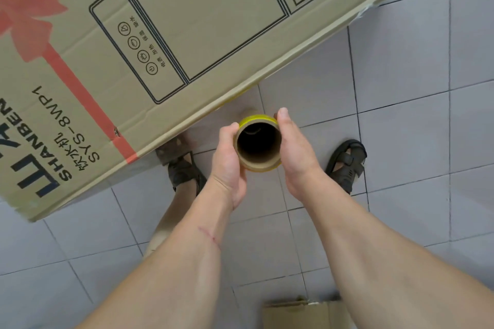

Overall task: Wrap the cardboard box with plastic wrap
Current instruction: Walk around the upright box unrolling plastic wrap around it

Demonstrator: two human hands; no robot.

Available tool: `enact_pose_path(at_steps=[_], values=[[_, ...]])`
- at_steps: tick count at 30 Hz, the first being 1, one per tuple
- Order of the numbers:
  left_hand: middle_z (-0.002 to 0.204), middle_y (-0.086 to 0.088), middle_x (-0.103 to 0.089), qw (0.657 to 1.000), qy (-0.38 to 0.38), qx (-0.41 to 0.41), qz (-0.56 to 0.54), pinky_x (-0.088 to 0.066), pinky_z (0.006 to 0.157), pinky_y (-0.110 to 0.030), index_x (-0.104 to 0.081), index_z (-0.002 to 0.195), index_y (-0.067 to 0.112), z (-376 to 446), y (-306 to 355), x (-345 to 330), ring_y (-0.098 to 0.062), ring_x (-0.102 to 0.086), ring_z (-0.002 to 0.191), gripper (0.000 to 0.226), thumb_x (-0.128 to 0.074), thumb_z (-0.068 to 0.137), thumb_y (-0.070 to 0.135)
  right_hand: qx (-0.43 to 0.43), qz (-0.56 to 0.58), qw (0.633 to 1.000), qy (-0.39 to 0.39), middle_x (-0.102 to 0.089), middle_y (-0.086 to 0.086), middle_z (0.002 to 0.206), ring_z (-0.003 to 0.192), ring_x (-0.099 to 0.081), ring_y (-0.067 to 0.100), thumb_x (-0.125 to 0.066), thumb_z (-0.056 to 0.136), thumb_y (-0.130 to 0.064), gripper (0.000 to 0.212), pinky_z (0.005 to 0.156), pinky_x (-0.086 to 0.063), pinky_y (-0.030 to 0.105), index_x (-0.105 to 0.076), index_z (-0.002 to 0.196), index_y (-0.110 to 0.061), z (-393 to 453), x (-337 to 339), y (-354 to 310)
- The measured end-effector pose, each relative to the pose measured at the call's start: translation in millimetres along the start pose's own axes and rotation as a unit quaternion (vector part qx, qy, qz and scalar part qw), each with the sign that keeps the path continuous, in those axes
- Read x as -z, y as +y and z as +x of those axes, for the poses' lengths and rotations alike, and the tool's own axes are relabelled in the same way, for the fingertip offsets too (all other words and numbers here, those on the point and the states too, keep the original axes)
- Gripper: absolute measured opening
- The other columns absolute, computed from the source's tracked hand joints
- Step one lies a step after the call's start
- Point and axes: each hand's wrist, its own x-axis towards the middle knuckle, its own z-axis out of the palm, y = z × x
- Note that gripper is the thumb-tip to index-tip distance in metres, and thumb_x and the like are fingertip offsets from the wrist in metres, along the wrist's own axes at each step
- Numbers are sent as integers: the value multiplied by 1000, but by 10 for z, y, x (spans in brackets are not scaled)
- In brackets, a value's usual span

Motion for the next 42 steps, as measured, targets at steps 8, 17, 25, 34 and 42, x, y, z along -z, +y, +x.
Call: enact_pose_path(at_steps=[8, 17, 25, 34, 42], values=[[109, -14, -68, 998, -55, 25, 2, -46, 92, -41, -69, 117, 13, -21, -110, 59, -25, -61, 103, 45, -37, 104, 40, -19, -31, 999, 26, -61, -5, 133, 124, -54, 12, -29, 84, -78, 80, 110, -40, 37, -57, 138, -26, 11, 54, -81], [84, -5, -65, 995, -12, -18, 95, -43, 89, -38, -65, 82, 18, 54, -29, -79, -21, -54, 89, 34, -41, 97, 37, -64, 54, 996, 31, -59, -13, 130, 121, -51, 5, -33, 93, -73, 66, 102, -34, 28, -54, 136, -27, 33, 140, 35], [125, -5, -76, 998, -67, 18, 2, -48, 112, -39, -69, 131, 16, 32, -176, -478, -18, -66, 125, 69, -33, 101, 67, -6, -28, 999, 45, -67, -3, 122, 115, -58, 13, -29, 97, -68, 67, 100, -42, 31, -67, 125, -21, 171, 443, -542], [107, -3, -78, 996, -34, -45, 64, -46, 113, -44, -75, 107, 15, 74, 1, -666, -18, -69, 109, 47, -41, 107, 48, 7, 50, 998, 28, -66, -15, 104, 104, -59, 3, -41, 101, -55, 33, 80, -43, 21, -61, 105, -30, 183, 526, -402], [125, -4, -76, 995, -77, 11, 56, -49, 112, -42, -68, 128, 16, -4, -57, -1031, -19, -68, 120, 59, -51, 97, 64, 94, -32, 993, 64, -65, -13, 107, 100, -58, 3, -37, 102, -54, 45, 89, -44, 25, -65, 116, -22, 262, 757, -761]])
